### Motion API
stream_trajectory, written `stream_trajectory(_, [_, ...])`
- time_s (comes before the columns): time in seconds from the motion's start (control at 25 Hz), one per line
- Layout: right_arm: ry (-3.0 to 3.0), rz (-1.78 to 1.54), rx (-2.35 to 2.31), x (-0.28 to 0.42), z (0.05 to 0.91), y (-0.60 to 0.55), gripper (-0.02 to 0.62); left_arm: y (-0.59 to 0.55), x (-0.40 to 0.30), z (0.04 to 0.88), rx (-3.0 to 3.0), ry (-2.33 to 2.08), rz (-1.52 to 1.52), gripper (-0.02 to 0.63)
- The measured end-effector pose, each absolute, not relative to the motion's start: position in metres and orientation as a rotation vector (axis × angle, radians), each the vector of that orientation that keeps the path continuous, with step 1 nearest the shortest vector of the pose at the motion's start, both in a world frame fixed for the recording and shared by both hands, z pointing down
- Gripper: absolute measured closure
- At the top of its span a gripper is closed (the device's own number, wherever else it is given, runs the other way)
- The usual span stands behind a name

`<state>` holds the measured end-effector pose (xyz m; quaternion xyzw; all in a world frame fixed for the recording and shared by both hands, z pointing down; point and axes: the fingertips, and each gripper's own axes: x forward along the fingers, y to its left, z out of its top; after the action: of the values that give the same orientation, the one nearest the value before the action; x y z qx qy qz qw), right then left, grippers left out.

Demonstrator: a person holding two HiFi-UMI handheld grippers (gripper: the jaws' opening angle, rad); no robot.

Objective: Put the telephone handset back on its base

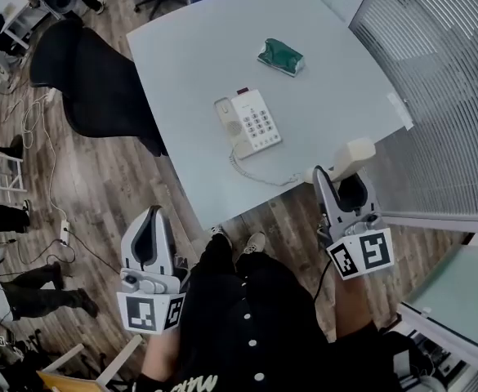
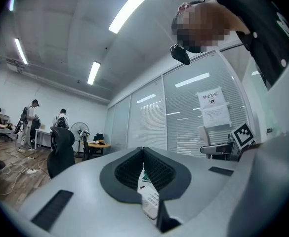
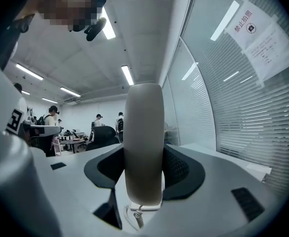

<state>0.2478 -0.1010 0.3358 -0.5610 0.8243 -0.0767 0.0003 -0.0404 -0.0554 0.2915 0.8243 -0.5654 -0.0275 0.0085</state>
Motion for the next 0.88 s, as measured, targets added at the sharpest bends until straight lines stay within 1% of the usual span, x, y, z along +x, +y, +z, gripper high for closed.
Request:
stream_trajectory(0.36, [2.659, -0.192, -1.79, 0.218, 0.342, -0.137, 0.365, -0.09, -0.066, 0.289, 2.597, -1.766, -0.141, 0.589])
stream_trajectory(0.56, [2.688, -0.242, -1.811, 0.205, 0.352, -0.161, 0.365, -0.11, -0.079, 0.288, 2.608, -1.758, -0.152, 0.589])
stream_trajectory(0.88, [2.753, -0.373, -1.85, 0.182, 0.384, -0.188, 0.365, -0.131, -0.098, 0.308, 2.56, -1.726, -0.114, 0.589])
